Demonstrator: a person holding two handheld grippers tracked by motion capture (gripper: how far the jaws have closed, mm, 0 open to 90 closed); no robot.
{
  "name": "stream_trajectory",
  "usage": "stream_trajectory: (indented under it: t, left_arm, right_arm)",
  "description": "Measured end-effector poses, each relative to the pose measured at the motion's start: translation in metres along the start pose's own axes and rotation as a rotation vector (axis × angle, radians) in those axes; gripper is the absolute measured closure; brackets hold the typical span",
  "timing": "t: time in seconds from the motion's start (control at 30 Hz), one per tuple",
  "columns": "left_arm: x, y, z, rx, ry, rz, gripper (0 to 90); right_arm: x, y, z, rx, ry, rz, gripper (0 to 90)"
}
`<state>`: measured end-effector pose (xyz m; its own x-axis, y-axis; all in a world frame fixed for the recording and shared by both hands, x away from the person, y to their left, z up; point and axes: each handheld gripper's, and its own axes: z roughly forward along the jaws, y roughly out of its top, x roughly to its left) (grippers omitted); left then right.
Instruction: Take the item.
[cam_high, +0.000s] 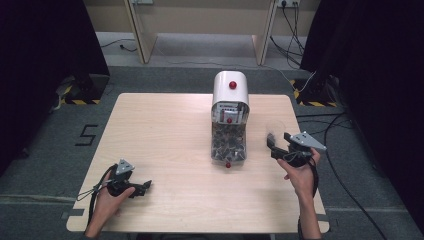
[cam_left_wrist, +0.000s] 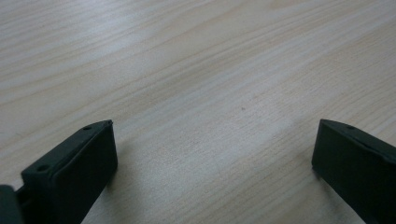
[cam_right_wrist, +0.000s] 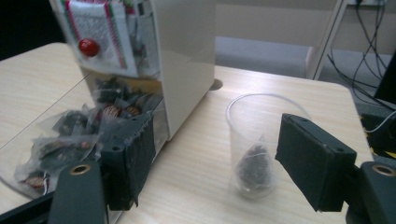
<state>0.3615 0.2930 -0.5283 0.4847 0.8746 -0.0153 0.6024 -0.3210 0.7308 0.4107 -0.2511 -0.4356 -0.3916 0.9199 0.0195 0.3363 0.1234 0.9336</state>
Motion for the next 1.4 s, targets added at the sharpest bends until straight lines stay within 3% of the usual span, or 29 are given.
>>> stream_trajectory:
  t: [0.33, 0.9, 1.4]
  left_arm:
    - [0.0, 0.0, 0.0, 0.0, 0.0, 0.0, 0.0]
    - [0.0, 0.0, 0.0, 0.0, 0.0, 0.0, 0.0]
    - [0.0, 0.0, 0.0, 0.0, 0.0, 0.0, 0.0]
  right_arm:
    - [0.0, -0.01, -0.003, 0.026, -0.002, 0.001, 28.3]
    - [-0.006, -0.022, -0.023, 0.031, -0.016, 0.025, 26.6]
    - [0.002, -0.027, -0.034, 0.048, -0.007, 0.008, 21.3]
